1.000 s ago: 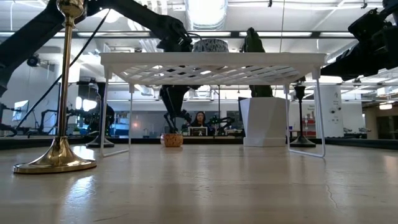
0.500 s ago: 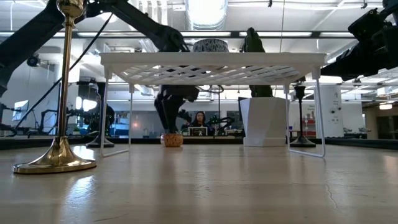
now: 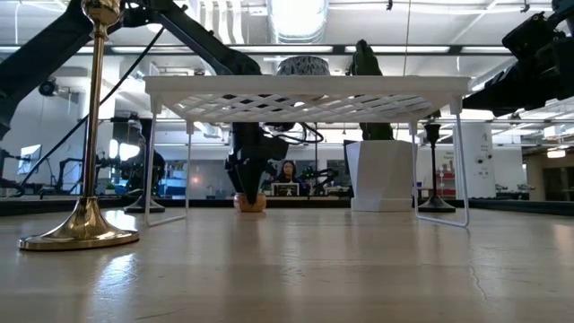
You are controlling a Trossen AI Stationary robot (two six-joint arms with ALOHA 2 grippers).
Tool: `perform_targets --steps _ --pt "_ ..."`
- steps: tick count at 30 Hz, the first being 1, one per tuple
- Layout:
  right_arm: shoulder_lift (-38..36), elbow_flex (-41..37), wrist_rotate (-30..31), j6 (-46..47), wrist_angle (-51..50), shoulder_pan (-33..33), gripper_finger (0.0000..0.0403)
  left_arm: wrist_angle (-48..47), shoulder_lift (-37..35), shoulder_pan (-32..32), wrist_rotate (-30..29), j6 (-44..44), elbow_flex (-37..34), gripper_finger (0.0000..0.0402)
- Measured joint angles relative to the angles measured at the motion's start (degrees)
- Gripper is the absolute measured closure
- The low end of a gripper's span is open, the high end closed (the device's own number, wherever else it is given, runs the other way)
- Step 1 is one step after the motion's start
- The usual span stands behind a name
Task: Pick & Place candle stick holders
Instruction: Put the orange scented candle on the shelf
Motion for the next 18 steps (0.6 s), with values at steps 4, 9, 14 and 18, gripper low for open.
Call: perform_targets --steps 4,9,14,18 --pt "0.0 0.0 0.0 0.0 0.0 0.0 0.0394 0.9 0.0 0.0 0.0 0.2 0.0 0.0042" --pt "0.0 0.0 0.0 0.0 0.0 0.0 0.0394 2.5 0.0 -0.3 0.0 0.2 -0.2 0.0042" --pt "0.0 0.0 0.0 0.0 0.0 0.0 0.0394 2.8 0.0 -0.3 0.0 0.3 -0.6 0.0042" --pt "0.0 0.0 0.0 0.0 0.0 0.0 0.0394 2.9 0.0 -0.3 0.0 0.3 -0.6 0.0042"
